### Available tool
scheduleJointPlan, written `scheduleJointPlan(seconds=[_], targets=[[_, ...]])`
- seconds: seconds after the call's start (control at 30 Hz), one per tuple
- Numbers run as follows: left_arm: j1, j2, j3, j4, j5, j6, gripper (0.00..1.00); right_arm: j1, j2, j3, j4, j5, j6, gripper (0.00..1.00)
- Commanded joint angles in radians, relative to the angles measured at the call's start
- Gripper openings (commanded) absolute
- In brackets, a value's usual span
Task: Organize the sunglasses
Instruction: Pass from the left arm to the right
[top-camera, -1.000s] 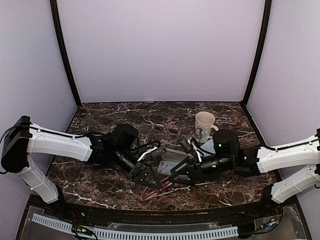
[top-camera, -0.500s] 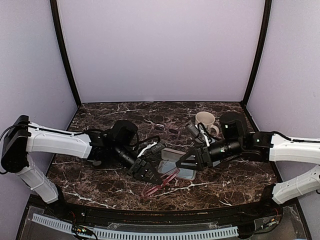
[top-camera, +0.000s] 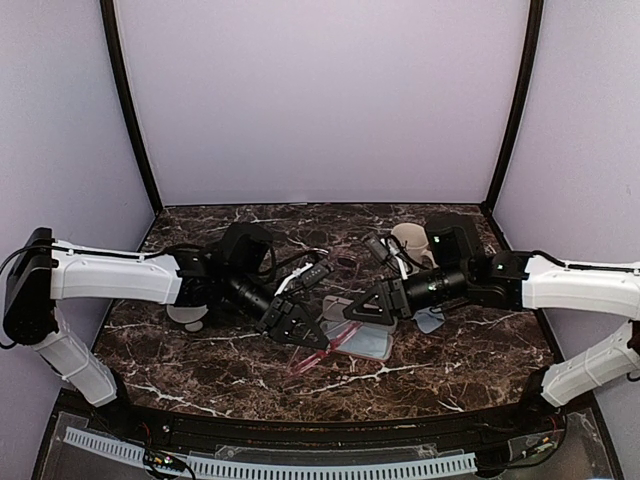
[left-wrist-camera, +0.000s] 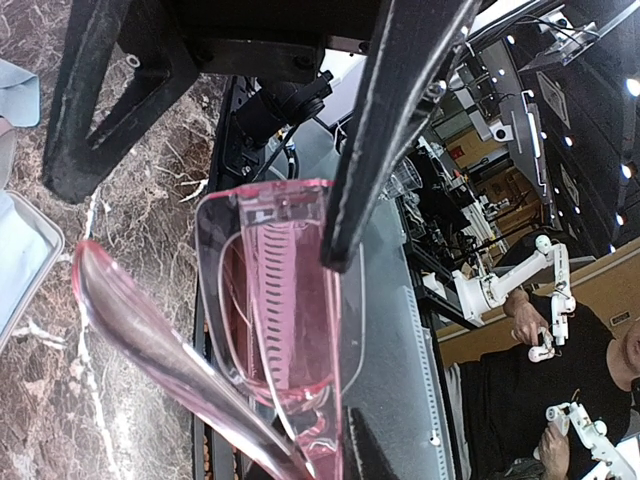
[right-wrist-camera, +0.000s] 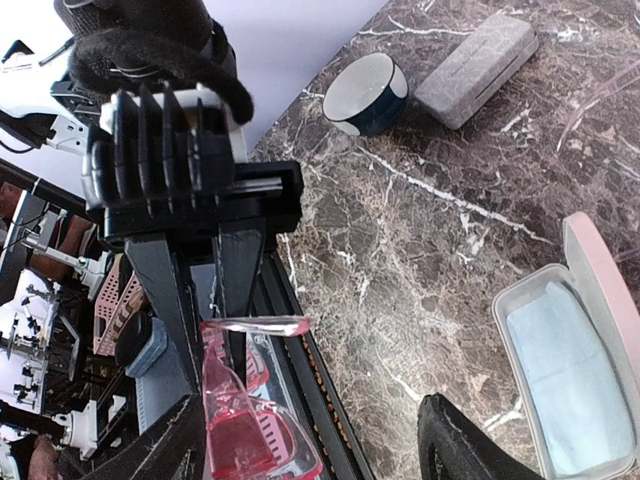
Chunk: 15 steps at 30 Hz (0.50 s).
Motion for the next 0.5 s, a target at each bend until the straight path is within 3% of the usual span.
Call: scheduleJointPlan(seconds=[0.0,0.2,0.23,0.27,0.3,0.33,0.47], targets=[[0.004,-0.022,0.030,0.021,0.043,0.020,0.00,-0.005,-0.001,-0.007,0.117,-0.005,-0.004,0.73],[0.005,-0.020,0.024,0.036,0.045,0.017,0.00,0.001,-0.008,-0.041,0.191,-0.005,-0.004,0.73],[0.005,-0.019,0.023,0.037,0.045,0.015,0.00,0.004,-0.012,-0.046,0.199,0.291,-0.004,0.73],[0.005,-0.018,0.023,0.040,0.046,0.014,0.00,0.009,-0.013,-0.050,0.204,-0.166,-0.004,0.92],[0.005,-0.018,0.021,0.043,0.046,0.012,0.00,0.015,-0.014,-0.052,0.205,-0.224,-0.139,0.98],[0.005,-0.020,0.019,0.046,0.045,0.010,0.00,0.022,-0.015,-0.054,0.205,-0.231,-0.022,0.98],[0.006,-0.023,0.014,0.058,0.045,0.004,0.00,0.045,-0.018,-0.063,0.205,-0.224,-0.024,0.98]])
